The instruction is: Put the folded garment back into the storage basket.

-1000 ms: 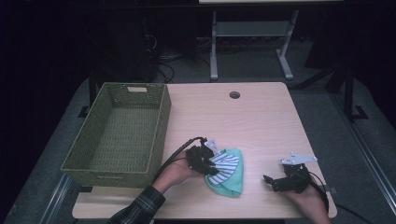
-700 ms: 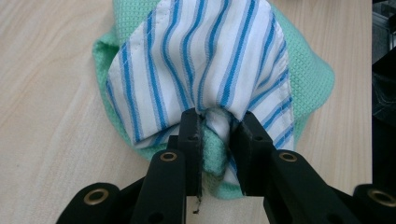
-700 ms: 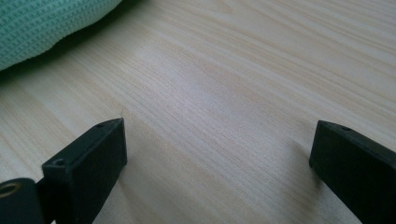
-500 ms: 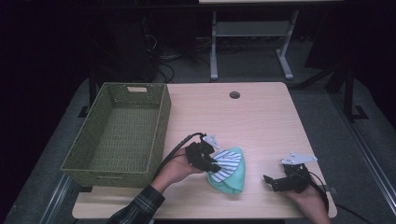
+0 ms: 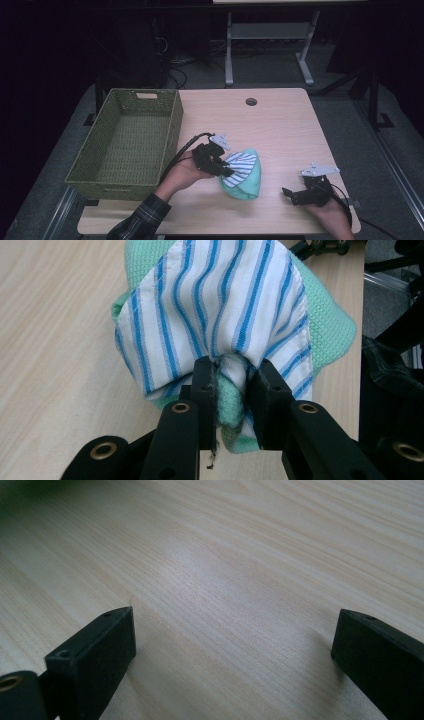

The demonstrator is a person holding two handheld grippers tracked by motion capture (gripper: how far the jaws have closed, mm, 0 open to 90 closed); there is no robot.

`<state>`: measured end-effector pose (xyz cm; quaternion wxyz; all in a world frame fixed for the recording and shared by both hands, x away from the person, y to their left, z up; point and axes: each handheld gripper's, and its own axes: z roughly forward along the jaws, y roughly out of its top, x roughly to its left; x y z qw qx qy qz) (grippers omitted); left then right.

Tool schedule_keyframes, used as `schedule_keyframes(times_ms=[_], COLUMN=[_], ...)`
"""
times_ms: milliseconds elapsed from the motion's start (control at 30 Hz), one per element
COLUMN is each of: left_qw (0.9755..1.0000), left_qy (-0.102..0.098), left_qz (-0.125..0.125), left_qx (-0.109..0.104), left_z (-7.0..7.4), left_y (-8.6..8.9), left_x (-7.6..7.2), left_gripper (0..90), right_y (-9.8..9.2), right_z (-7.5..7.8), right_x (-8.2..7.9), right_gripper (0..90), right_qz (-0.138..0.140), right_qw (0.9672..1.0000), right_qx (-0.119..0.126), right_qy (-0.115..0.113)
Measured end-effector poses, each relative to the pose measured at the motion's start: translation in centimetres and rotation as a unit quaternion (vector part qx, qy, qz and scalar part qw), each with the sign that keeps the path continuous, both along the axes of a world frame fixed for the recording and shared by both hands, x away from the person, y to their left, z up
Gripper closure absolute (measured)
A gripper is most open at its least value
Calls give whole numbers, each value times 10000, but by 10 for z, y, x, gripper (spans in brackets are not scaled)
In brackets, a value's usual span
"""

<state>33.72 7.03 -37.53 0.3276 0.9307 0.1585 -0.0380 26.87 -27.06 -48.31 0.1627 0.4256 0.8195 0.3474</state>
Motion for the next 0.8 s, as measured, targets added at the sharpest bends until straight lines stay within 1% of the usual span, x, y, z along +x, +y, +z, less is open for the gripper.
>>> schedule_keyframes(times_ms=[200,267,433,567,800], left_qw=[10000,9999,9999,9999,9996], left_qy=[-63,-43,-88,-93,-160], left_qz=[59,69,101,135,213], left_qx=[-22,-64,-28,-44,-80], left_z=[13,17,27,33,47], left_y=[5,7,11,16,28], left_x=[1,1,2,4,6], left_gripper=[741,740,740,740,740], right_y=[0,0,0,0,0], right_z=[0,0,0,0,0], right_x=[0,0,0,0,0], right_gripper=[34,34,34,34,34], right_qz=[0,0,3,-1,1], right_qw=[10000,10000,10000,10000,10000], right_qx=[-3,-2,-6,-4,-5], right_qy=[1,0,-2,0,1])
